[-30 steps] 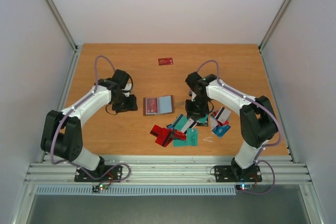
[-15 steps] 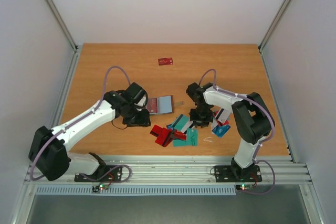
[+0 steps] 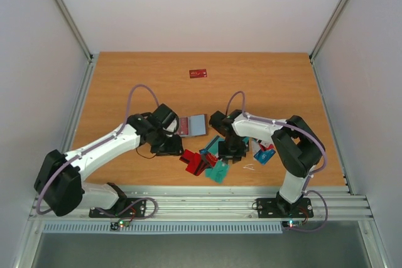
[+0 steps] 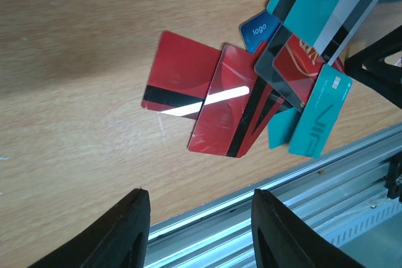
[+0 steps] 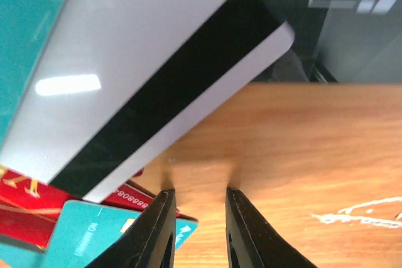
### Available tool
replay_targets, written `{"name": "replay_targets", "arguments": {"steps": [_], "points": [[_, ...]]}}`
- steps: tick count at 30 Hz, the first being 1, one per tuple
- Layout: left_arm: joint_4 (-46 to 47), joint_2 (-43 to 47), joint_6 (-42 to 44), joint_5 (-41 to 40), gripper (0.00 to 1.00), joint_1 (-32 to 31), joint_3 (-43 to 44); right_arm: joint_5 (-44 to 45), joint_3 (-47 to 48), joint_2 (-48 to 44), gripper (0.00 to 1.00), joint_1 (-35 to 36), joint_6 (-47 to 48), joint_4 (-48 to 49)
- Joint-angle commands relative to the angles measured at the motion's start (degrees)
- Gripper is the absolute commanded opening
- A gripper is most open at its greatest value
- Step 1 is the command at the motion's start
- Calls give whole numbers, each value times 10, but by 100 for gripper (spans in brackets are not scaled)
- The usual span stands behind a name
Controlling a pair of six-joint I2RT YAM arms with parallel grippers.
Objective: Put the credit cards into the card holder
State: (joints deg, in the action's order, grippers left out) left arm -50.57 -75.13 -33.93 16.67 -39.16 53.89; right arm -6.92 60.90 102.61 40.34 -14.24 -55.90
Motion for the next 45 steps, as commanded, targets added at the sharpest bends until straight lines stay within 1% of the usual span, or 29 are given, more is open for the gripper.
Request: {"name": "replay_targets", "arguments": {"steps": [1,4,8,10,13,16,19,22,26,33,37,45], "points": [[71,-30,27,41,46,-8,-25,2,-37,16,24,34,-74,7],[102,-47,38,65,45,-15,-34,9,-36,16,24,49,-88,0],[124,-74,50,88,44,-22,-32,-5,-40,8,24,57,-94,18],[143,-87,57,105,41,-24,-31,-11,-44,0,24,60,-94,29],[169,-118,71,127,40,-28,-21,-12,-50,-25,25,60,-96,45],[183,-161,84,145,39,-40,1,7,-52,-58,27,60,-105,33],[189,-204,100,149,37,-59,26,19,-50,-68,27,60,-112,26],[192,-240,105,149,33,-73,43,22,-52,-58,27,60,-122,23],[196,-270,103,145,31,-89,50,22,-65,-57,27,60,-136,32],[248,-300,84,175,29,-103,12,-16,-99,-49,25,60,-141,81],[280,-287,64,195,28,-110,-12,-40,-113,-60,25,61,-137,107],[290,-286,52,202,28,-143,-21,-46,-117,-72,25,61,-135,106]]}}
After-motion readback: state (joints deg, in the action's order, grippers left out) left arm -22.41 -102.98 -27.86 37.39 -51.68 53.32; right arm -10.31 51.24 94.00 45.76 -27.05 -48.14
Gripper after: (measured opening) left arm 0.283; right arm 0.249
